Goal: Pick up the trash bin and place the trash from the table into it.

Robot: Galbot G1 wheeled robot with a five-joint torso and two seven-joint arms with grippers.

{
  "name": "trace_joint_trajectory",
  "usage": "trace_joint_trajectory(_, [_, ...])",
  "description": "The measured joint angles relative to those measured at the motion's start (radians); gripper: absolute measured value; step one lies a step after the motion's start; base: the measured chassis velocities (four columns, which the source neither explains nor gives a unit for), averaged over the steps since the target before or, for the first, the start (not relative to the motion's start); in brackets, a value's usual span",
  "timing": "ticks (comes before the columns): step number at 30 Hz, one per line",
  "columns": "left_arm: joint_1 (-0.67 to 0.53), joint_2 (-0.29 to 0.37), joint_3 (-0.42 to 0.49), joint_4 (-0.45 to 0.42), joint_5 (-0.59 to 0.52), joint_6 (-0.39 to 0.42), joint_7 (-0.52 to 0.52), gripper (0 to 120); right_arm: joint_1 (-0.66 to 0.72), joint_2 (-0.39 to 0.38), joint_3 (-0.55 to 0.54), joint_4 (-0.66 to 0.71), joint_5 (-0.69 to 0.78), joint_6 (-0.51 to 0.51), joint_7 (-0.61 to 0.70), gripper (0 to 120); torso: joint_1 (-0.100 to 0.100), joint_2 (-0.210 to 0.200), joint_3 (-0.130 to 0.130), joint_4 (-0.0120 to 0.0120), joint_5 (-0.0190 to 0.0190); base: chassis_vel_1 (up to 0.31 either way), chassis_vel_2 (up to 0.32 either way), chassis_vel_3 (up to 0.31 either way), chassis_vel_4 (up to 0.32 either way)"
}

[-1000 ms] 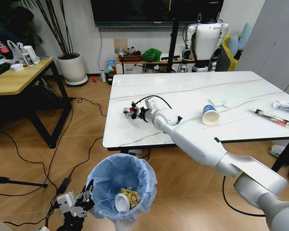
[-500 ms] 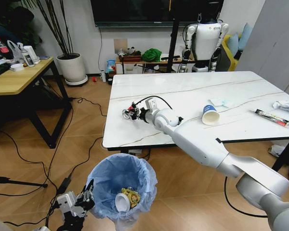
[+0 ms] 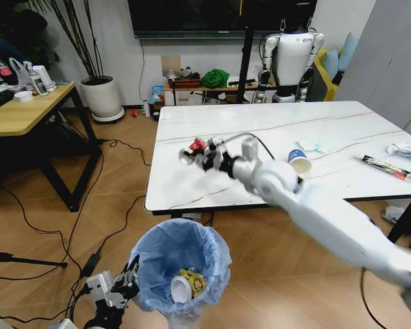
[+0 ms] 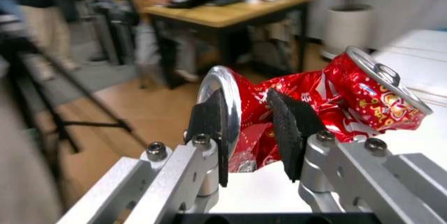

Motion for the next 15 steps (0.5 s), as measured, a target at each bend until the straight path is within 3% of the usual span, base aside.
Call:
trace_joint_trajectory(4, [-0.009, -0.013, -0.017, -0.01, -0.009, 0.0, -0.005, 0, -0.028, -0.048, -0.049, 0.14, -0.01, 0.06, -0.041, 18, 0.0, 0.0, 0.0, 0.0011, 0.0, 0.0, 0.0, 0.0, 0.0])
trace_joint_trajectory(15, [-0.023, -0.015, -0.024, -0.012, -0.028, 0.005, -0.012, 0, -0.157, -0.195, -0.059, 0.248, -0.145, 0.157, -0.136, 18, 0.0, 0.0, 0.0, 0.0003, -0.0001, 0.0, 0.0, 0.0, 0.0])
